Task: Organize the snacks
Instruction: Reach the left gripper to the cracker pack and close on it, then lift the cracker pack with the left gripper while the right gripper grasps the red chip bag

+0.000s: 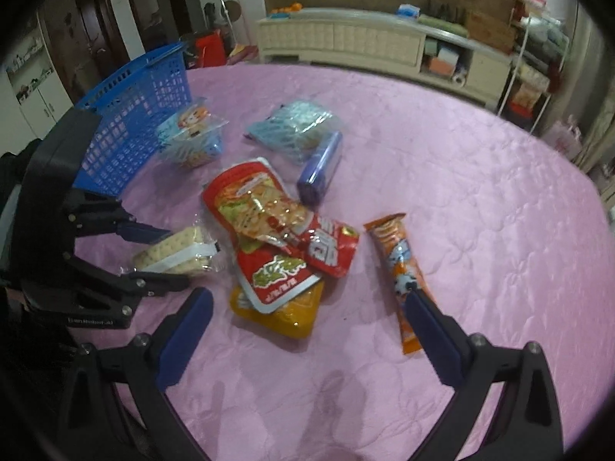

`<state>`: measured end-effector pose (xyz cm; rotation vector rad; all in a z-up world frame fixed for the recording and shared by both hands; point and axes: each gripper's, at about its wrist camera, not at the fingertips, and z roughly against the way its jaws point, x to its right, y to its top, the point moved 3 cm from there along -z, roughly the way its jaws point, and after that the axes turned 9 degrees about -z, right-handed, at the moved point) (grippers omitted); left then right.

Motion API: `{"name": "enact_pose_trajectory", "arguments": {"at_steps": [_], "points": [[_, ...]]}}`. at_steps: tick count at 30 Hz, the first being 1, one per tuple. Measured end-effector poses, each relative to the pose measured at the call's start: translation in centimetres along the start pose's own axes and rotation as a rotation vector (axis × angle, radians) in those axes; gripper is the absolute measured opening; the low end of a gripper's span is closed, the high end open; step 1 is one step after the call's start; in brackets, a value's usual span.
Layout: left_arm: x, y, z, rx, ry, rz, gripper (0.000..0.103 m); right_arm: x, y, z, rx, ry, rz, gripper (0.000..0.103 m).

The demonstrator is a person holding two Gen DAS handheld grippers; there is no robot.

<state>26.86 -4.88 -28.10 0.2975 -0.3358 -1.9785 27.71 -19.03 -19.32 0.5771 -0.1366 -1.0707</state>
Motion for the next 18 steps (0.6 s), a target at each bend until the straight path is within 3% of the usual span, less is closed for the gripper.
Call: {"name": "enact_pose_trajectory", "arguments": {"at_steps": [7, 11, 18], "points": [[-0.1, -0.2, 2.0, 0.055, 0.056, 0.056, 0.044, -0.1, 1.5, -0.7, -0.018, 0.049, 0.104, 0.101], [-0.4, 0.5, 2.6, 0.07, 0.083, 0.089, 0.044, -0.2, 2.6, -1.4, 0.014, 0.071, 0.153, 0.101], [-0.8, 2.6, 2.6, 0.076, 0.098, 0.142, 0.044, -1.1, 3.7, -5.3, -0.077, 0.132, 0.301, 0.099]]}}
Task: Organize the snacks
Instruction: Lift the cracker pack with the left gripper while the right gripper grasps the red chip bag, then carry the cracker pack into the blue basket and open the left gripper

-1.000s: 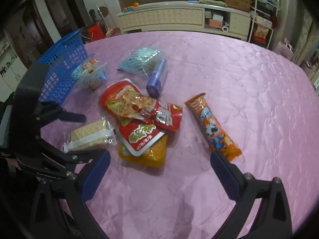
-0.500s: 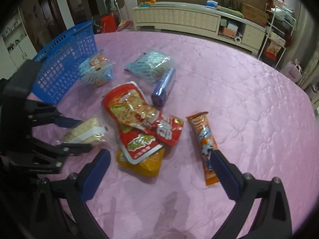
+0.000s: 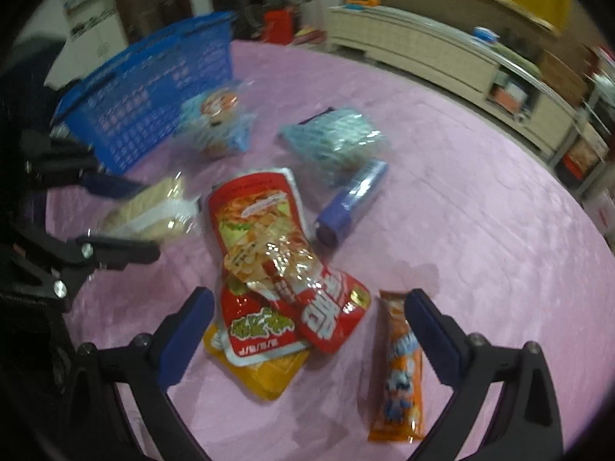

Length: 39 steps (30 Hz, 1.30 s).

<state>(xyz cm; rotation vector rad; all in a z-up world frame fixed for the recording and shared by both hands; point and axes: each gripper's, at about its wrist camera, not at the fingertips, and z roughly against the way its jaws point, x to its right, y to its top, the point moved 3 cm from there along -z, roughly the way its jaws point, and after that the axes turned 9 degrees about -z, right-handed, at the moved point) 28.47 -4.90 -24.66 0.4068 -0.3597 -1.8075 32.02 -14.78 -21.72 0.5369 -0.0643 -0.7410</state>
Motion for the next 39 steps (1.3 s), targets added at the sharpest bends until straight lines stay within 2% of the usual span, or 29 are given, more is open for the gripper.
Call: {"name": "enact_pose_trajectory", "arguments": {"at_steps": [3, 8, 12, 14, 21, 22, 23, 25, 33, 39], "points": [[-0.2, 1.5, 0.6, -0.005, -0.001, 0.001, 0.044, 0.5, 0.4, -1.6, -0.049, 0.05, -0.007, 0.093], [-1.3, 2.9, 0.4, -0.011, -0.001, 0.002, 0.044, 0.8, 0.9, -2.8, -0.074, 0.146, -0.007, 0.09], [-1.5, 4.3, 0.5, -0.012, -0.009, 0.013, 0.044, 0.9, 1.6, -3.3, -0.102, 0.209, -0.017, 0.078], [-1.8, 4.6, 0.4, -0.013, -0.007, 0.015, 0.044, 0.9, 1.7, -3.5, -0.121, 0.226, -0.019, 0.076], [-2.1, 4.1, 1.0, -0.017, 0.005, 0.036, 0.044, 1.6, 2.2, -3.7, -0.136, 0.328, -0.078, 0.058], [-2.0, 4.0, 1.1, -0.016, 0.008, 0.037, 0.044, 1.8, 2.4, -3.5, -0.125, 0.319, -0.086, 0.042], [-2.1, 4.0, 1.4, -0.012, 0.009, 0.039, 0.044, 1.9, 2.5, -3.2, -0.113, 0.32, -0.097, 0.033], [-2.1, 3.9, 1.9, -0.005, 0.011, 0.045, 0.044, 2.2, 2.7, -2.3, -0.09, 0.313, -0.114, 0.026], [-1.9, 3.9, 5.7, 0.066, 0.008, 0.053, 0.044, 1.1, 2.8, 1.6, -0.018, 0.226, -0.118, 0.026], [-2.8, 3.3, 10.3, 0.144, 0.021, 0.064, 0.044, -2.2, 3.6, 5.7, 0.092, 0.134, -0.128, 0.026]]}}
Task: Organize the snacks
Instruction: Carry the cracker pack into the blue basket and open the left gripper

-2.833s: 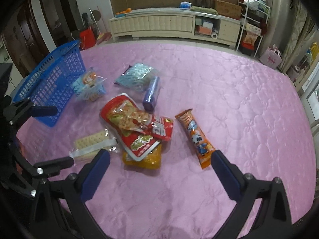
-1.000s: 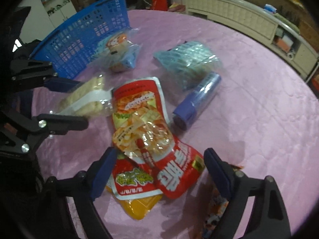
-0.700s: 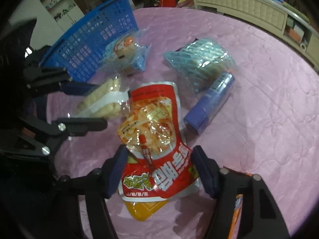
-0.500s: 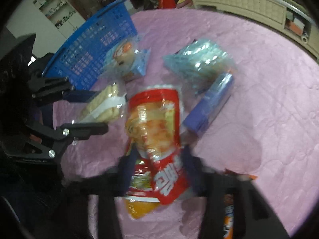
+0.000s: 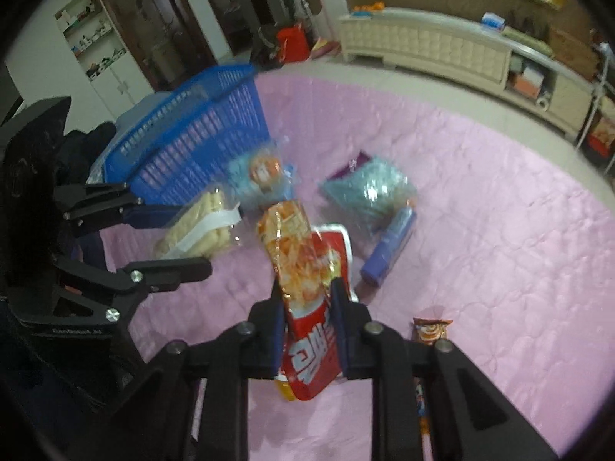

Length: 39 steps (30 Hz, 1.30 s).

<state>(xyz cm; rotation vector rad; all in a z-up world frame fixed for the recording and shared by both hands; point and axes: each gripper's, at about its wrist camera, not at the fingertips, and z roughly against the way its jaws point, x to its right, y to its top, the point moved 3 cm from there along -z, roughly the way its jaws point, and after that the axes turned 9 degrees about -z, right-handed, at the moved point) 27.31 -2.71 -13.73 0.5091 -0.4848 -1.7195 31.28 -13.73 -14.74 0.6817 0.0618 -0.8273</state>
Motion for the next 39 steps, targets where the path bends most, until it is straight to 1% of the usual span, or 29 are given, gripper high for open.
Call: {"name": "enact_pose_trajectory", "arguments": {"at_steps": [4, 7, 11, 16, 18, 22, 26, 28, 31, 34, 39], "points": [[-1.2, -0.2, 3.1, 0.051, 0.019, -0.002, 0.044, -3.1, 0.1, 3.0, 0.079, -0.037, 0.02, 0.026], [-2.3, -0.6, 4.9, 0.084, 0.035, -0.006, 0.044, -5.2, 0.2, 4.1, 0.115, -0.049, 0.034, 0.026], [-3.9, -1.3, 7.9, 0.134, 0.059, -0.003, 0.044, -7.5, 0.6, 4.8, 0.163, -0.101, 0.054, 0.026], [-6.5, -2.0, 10.9, 0.176, 0.091, 0.003, 0.044, -10.1, 2.5, 5.6, 0.215, -0.099, 0.063, 0.025], [-8.0, -2.3, 12.2, 0.191, 0.11, -0.001, 0.044, -11.0, 3.0, 5.8, 0.218, -0.09, 0.063, 0.025], [-10.9, -2.2, 13.9, 0.211, 0.143, -0.011, 0.044, -12.8, 4.9, 5.4, 0.218, -0.101, 0.069, 0.025], [-14.1, -1.2, 15.2, 0.22, 0.192, -0.022, 0.044, -14.3, 6.9, 4.9, 0.221, -0.09, 0.045, 0.025], [-15.4, -0.8, 15.6, 0.221, 0.205, -0.023, 0.044, -14.9, 8.1, 4.4, 0.22, -0.075, 0.037, 0.025], [-17.5, -0.4, 16.1, 0.227, 0.203, -0.007, 0.044, -15.7, 9.9, 3.4, 0.21, -0.036, 0.025, 0.025], [-19.5, 0.0, 16.1, 0.221, 0.208, 0.007, 0.044, -16.2, 11.6, 2.0, 0.191, -0.042, 0.012, 0.025], [-21.4, 0.6, 14.4, 0.187, 0.172, -0.001, 0.044, -16.4, 13.5, -0.1, 0.172, -0.053, -0.011, 0.025]]}}
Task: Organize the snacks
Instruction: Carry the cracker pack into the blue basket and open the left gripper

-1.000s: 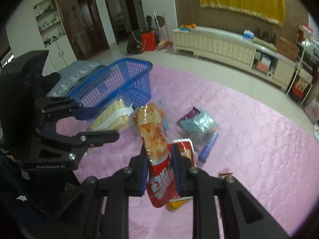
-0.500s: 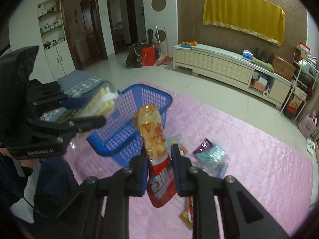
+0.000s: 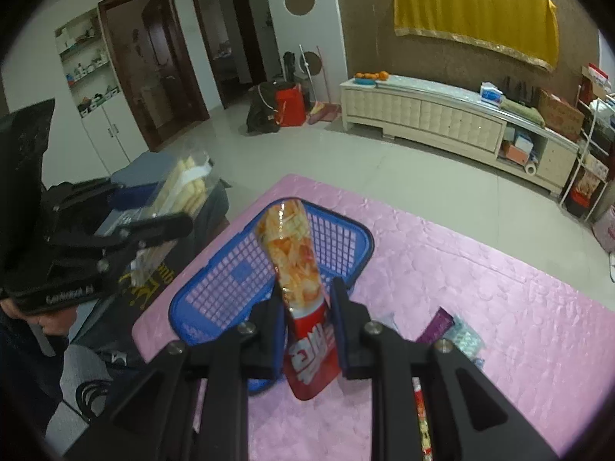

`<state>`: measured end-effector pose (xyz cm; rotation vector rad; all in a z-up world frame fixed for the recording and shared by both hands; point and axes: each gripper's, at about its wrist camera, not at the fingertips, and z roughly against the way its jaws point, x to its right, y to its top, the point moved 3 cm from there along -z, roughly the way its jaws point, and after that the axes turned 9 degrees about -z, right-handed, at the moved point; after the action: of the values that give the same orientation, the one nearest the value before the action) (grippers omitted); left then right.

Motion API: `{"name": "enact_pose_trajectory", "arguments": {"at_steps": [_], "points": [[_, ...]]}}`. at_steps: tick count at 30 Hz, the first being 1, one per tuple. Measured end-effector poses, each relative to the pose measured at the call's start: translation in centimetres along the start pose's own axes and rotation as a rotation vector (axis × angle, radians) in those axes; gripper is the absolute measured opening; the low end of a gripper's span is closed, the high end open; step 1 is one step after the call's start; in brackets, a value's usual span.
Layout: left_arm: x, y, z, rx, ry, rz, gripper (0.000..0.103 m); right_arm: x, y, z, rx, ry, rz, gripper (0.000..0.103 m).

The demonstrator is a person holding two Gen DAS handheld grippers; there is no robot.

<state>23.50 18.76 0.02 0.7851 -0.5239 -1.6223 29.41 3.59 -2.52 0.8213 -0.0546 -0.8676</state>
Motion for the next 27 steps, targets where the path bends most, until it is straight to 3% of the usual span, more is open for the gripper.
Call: {"name": "enact_pose_trajectory", "arguments": {"at_steps": [7, 13, 24, 25, 27], "points": [[-1.4, -0.4, -5.8, -0.092, -0.028, 0.025, 0.044, 0.1, 0.4, -5.1, -0.062, -0.009, -0.023, 0.025], [-1.8, -1.3, -9.2, -0.126, -0.055, 0.037, 0.044, 1.3, 0.3, -8.7, -0.107, -0.014, -0.06, 0.025], [-3.4, -2.1, -13.1, -0.168, -0.072, 0.092, 0.044, 2.4, 0.4, -9.5, -0.112, -0.021, -0.081, 0.025], [-3.5, -2.2, -13.3, -0.168, -0.074, 0.1, 0.046, 2.3, 0.3, -9.4, -0.114, -0.023, -0.078, 0.025], [-3.8, -2.2, -13.4, -0.158, -0.076, 0.103, 0.066, 2.1, 0.3, -9.5, -0.127, -0.025, -0.069, 0.025]]}}
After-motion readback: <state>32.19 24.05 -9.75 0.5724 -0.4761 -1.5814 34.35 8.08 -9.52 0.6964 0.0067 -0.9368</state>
